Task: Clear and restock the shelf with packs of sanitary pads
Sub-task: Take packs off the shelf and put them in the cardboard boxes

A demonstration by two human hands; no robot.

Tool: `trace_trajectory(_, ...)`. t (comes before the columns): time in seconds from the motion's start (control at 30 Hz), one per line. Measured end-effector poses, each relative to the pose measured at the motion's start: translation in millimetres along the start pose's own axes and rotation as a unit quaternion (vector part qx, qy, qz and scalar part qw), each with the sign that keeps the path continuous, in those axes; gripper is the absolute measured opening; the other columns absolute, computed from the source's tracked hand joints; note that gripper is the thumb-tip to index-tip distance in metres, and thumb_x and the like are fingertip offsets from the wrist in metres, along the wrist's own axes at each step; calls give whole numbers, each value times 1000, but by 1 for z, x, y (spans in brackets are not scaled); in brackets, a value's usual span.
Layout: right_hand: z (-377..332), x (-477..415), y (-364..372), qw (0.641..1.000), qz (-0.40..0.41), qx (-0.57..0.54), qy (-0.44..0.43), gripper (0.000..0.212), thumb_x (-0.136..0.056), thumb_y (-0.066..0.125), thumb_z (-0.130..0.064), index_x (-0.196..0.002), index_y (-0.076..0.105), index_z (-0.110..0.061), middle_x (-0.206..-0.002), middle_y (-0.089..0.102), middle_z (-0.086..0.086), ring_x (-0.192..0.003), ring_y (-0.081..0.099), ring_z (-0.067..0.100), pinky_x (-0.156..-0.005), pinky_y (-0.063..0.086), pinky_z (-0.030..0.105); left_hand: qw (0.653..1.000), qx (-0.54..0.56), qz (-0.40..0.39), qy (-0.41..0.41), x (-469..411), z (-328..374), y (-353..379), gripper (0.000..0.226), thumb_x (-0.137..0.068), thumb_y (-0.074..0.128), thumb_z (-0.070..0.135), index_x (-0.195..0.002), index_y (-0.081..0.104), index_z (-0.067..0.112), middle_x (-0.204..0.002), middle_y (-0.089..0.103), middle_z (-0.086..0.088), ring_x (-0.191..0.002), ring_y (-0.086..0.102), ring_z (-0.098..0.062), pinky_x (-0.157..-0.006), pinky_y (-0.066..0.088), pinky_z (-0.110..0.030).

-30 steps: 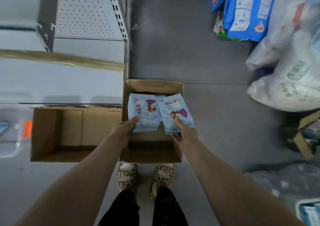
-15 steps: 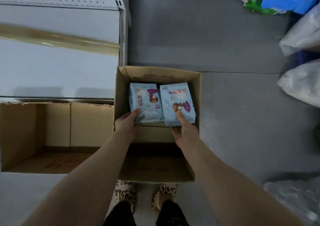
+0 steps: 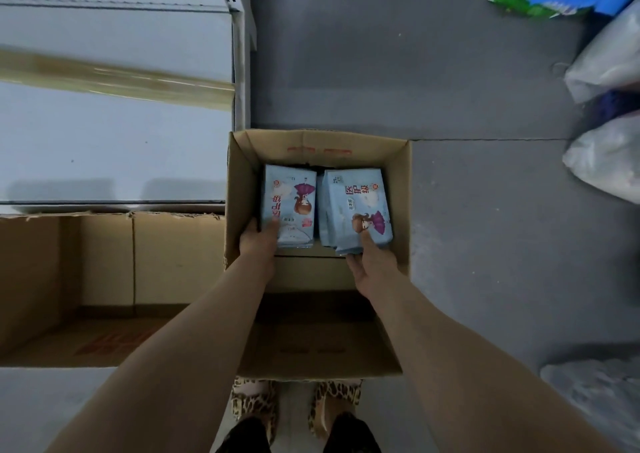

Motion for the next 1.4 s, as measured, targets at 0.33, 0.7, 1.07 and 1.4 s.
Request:
trace_trajectory(0.33,-36,78,11,986,-11,167,-6,29,-103,54,-28,-129,55,-14,-133,58,15,-124,57,29,-104,48,41,989,-107,-56,88,53,51,-10,113,-39,72,70,-142,49,30,-130,64,-2,-111,66,-27,-97,54,-49)
trace_trajectory(0.7,-160,302,47,842,10,441,-311,52,-86,77,-16,-132,54,-6,-128,62,15,-101,64,23,-79,58,28,881,-348,-63,314,293,211,-47,64,-78,81,34,-136,55,22,-127,65,-3,-115,62,-25,-98,50,-35)
trace_trajectory(1.07,-229,642,84,582,6,617,-530,75,-83,81,-23,-148,45,-18,-146,50,14,-135,47,27,-104,35,28,755,-401,-20,518,560,325,-124,67,-76,84,20,-137,57,13,-135,55,-17,-126,52,-29,-102,39,-29)
trace_trajectory(1.4,-208,927,73,406,36,593,-695,73,-82,80,-37,-147,46,-29,-137,51,14,-127,52,33,-103,45,38,648,-344,146,663,805,386,-279,65,-78,79,25,-139,55,18,-137,50,-17,-128,46,-37,-108,39,-40)
Point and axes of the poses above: each hand's wrist, its own x-axis away from the middle knuckle, its own y-axis out of the palm, z = x × y, the point moved 10 cm from there along -x, towards the middle knuckle
